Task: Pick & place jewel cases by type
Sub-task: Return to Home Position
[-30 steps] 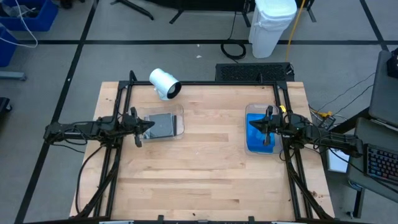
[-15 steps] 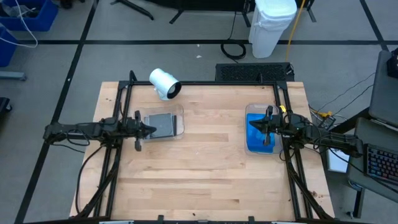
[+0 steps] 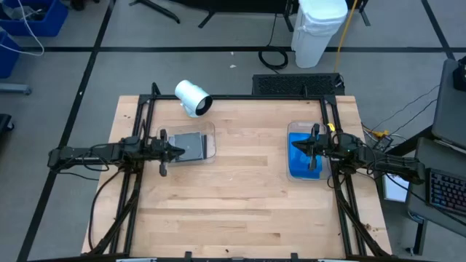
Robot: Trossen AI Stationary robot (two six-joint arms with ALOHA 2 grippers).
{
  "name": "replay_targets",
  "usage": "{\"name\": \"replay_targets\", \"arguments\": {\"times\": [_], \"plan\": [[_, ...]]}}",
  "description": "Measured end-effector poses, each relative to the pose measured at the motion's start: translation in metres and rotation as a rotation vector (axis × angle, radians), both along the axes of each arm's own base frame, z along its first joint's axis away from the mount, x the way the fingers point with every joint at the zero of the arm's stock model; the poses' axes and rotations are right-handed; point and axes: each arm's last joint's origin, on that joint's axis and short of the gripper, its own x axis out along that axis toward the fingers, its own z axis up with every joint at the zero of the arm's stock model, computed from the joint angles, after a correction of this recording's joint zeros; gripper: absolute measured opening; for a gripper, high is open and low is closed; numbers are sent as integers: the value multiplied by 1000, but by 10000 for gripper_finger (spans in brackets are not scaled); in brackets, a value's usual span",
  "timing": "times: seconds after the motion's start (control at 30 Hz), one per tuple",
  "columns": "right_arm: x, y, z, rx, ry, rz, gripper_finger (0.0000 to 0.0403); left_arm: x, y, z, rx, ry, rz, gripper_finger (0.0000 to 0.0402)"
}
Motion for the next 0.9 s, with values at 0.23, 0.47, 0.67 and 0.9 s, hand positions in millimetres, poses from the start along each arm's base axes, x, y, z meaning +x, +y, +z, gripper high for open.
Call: {"name": "replay_targets", "arguments": {"times": [0.23, 0.47, 0.67, 0.9], "plan": [[0, 0, 0, 0, 0, 0, 0, 3, 2, -6, -10, 63, 14, 41], [0, 0, 0, 0, 0, 0, 0, 4, 2, -8, -18, 92, 16, 42], [0, 0, 0, 0, 0, 0, 0, 4, 2, -8, -13, 92, 15, 42], [0, 0, 0, 0, 0, 0, 0, 4, 2, -8, -13, 91, 15, 42]]}}
